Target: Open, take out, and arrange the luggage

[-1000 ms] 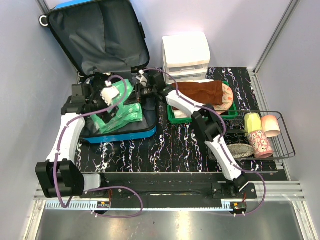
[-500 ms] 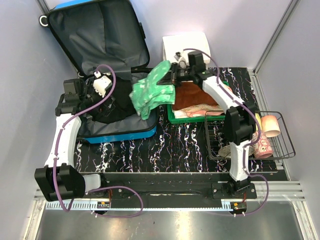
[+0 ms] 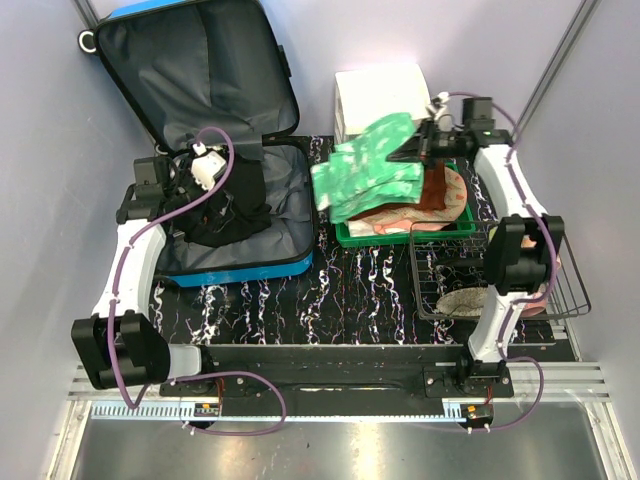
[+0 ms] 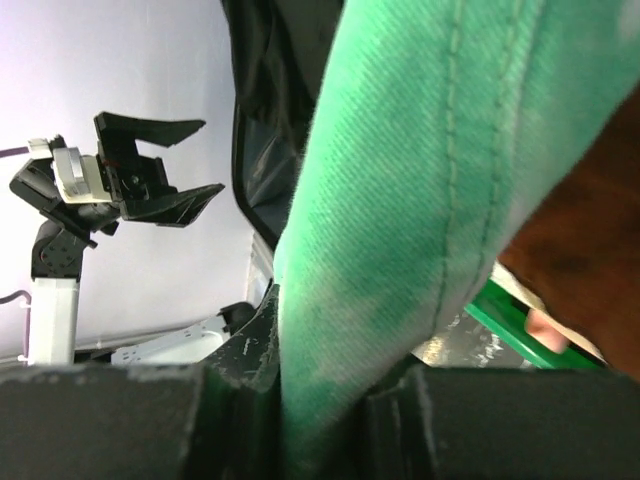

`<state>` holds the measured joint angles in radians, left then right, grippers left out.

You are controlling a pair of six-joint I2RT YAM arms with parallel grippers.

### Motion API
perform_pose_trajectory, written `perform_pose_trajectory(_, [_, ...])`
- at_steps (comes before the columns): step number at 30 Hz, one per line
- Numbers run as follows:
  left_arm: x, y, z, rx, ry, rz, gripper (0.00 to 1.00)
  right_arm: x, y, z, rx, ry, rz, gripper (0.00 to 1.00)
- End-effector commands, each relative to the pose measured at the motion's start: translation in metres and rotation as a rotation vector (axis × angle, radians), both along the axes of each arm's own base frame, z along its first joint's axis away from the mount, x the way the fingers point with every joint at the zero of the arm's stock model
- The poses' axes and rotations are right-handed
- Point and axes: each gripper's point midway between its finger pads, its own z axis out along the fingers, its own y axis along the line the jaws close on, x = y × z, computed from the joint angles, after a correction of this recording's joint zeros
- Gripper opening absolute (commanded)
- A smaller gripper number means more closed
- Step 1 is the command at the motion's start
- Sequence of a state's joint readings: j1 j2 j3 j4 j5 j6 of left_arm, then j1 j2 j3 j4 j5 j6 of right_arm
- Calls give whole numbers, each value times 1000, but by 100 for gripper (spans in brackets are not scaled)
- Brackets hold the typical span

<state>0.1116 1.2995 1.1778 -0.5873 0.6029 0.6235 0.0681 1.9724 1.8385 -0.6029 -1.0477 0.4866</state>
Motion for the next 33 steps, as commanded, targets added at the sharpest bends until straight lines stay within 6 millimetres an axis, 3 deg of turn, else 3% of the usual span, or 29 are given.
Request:
perform_pose_trajectory(1, [16, -9, 18, -4, -71, -60, 99, -30, -26, 58, 0, -202, 45, 0])
perform_pose_trajectory(5, [21, -11, 17, 19, -64, -74, 99, -25, -50, 32, -35, -174, -11, 0])
perform_pose_trajectory(8, [20, -10, 17, 29, -67, -80, 99, -14, -97, 0, -127, -195, -83, 0])
perform_pose_trajectory(9, [20, -10, 17, 39, -71, -83, 99, -5, -116, -21, -161, -159, -112, 0])
perform_pose_trajectory(12, [20, -9, 12, 48, -63, -90, 99, -7, -132, -69, -214, -45, -73, 0])
perform_pose_trajectory(15, [20, -9, 13, 47, -60, -89, 99, 5, -139, -95, -252, -29, -62, 0])
perform_pose_trajectory(18, [19, -10, 12, 47, -49, -86, 99, 21, -143, -105, -264, -24, -71, 31])
perform_pose_trajectory(19, [18, -10, 11, 49, -45, -83, 99, 25, -145, -107, -275, -26, -76, 54])
perform_pose_trajectory(22, [18, -5, 9, 47, -23, -36, 99, 39, -158, -107, -351, -65, -100, 65])
perform_pose_trajectory(25, [21, 2, 15, 36, -3, 37, 99, 48, -174, -85, -406, -116, -139, 77])
perform_pose_trajectory(26, [21, 4, 17, 37, -2, 55, 99, 53, -182, -69, -438, -173, -147, 82])
perform_pose_trajectory(30, [25, 5, 32, -6, -28, 106, 99, 53, -213, -50, -615, -253, -170, 88])
perform_pose_trajectory(33, [34, 8, 47, -70, -53, 180, 99, 44, -212, -30, -624, -329, -109, 85])
